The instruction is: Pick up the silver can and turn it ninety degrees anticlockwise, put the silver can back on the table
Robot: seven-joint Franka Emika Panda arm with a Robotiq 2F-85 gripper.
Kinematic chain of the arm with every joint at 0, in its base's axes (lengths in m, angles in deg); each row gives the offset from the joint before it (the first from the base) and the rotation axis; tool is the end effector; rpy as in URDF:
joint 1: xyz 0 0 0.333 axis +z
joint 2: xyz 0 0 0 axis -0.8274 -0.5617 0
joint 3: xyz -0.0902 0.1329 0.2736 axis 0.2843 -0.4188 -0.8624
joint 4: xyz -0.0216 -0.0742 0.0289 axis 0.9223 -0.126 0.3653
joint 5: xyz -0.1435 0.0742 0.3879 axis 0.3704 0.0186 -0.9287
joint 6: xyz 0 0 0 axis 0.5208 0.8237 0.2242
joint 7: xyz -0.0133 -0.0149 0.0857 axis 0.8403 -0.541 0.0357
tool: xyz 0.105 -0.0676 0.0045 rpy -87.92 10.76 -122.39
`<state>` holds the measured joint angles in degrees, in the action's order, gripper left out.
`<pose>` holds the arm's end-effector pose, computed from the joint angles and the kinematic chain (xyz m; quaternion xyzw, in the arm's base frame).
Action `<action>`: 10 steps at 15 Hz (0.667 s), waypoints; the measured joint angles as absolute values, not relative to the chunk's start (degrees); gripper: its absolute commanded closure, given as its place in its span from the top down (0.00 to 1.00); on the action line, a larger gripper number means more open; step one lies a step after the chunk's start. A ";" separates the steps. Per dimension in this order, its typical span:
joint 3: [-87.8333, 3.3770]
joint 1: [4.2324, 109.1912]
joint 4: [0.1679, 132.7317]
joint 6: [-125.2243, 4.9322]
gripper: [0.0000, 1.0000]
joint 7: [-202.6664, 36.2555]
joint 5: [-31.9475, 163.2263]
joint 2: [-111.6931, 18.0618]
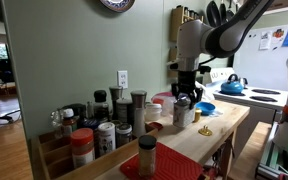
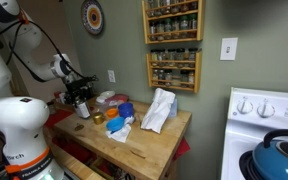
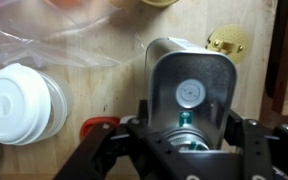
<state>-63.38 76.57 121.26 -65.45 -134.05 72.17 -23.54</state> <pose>0.3634 0.2764 0.2649 0.6970 0.7136 -0.0135 0.0694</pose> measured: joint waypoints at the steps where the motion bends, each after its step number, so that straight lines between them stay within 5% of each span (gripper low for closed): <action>1: -63.38 76.58 121.70 -66.22 0.41 -133.93 72.17 -23.80; 10: -63.39 76.58 123.00 -69.87 0.41 -132.60 71.85 -26.03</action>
<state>-63.39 76.58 123.00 -69.87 -132.60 71.85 -26.03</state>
